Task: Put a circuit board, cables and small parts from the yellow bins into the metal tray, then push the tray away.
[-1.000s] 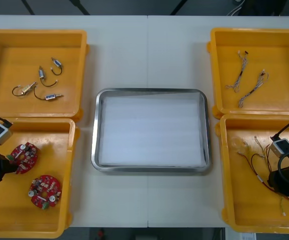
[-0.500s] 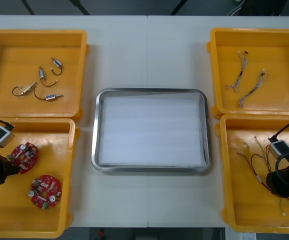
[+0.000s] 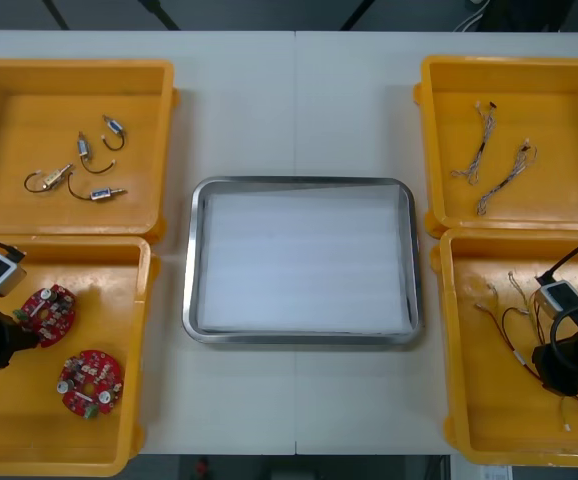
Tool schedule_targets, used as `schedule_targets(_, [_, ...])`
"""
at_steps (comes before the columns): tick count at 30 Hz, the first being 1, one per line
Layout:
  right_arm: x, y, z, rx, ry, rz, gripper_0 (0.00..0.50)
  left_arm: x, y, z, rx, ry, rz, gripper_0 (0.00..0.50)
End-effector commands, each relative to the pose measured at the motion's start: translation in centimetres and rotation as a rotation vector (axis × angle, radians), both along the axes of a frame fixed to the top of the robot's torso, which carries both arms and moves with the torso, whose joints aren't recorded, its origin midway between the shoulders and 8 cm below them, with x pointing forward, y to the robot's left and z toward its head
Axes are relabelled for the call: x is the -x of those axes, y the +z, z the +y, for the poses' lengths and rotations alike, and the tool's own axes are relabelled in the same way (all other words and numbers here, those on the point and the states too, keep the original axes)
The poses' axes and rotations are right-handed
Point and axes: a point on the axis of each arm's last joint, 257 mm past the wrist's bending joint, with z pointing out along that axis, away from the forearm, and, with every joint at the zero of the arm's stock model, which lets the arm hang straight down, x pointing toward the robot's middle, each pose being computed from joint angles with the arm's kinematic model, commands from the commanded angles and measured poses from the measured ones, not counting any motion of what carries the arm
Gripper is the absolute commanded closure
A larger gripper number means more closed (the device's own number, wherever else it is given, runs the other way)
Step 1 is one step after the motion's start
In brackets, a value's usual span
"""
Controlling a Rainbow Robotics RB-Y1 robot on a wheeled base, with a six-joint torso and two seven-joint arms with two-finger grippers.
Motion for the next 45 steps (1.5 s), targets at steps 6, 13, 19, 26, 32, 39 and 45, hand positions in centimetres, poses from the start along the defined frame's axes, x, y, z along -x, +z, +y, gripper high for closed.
schedule_targets(6, [0.2,4.0,0.6,0.065,0.098,-0.020,0.500,-0.8,0.7,0.5,-0.052,-0.055,-0.018,0.100])
schedule_targets(13, [0.1,7.3,1.2,0.038,0.104,-0.040,0.500,-0.9,0.8,0.6,-0.055,-0.054,-0.021,0.394])
schedule_targets(19, [0.3,9.8,1.7,0.009,0.116,-0.049,0.500,-1.2,1.0,0.6,-0.056,-0.052,-0.027,0.493])
schedule_targets(26, [1.2,13.1,1.5,0.012,0.120,-0.042,0.500,-1.5,1.5,0.9,-0.064,-0.054,-0.031,0.500])
schedule_targets(32, [1.9,15.6,2.0,-0.010,0.141,-0.022,0.500,-1.7,3.1,2.3,-0.117,-0.072,-0.034,0.500])
schedule_targets(39, [1.8,18.7,3.1,-0.009,0.188,-0.003,0.500,-1.1,6.0,1.7,-0.089,-0.071,0.013,0.500])
schedule_targets(45, [0.1,21.6,4.8,-0.026,0.241,-0.059,0.500,0.1,10.3,1.4,-0.067,-0.055,0.082,0.500])
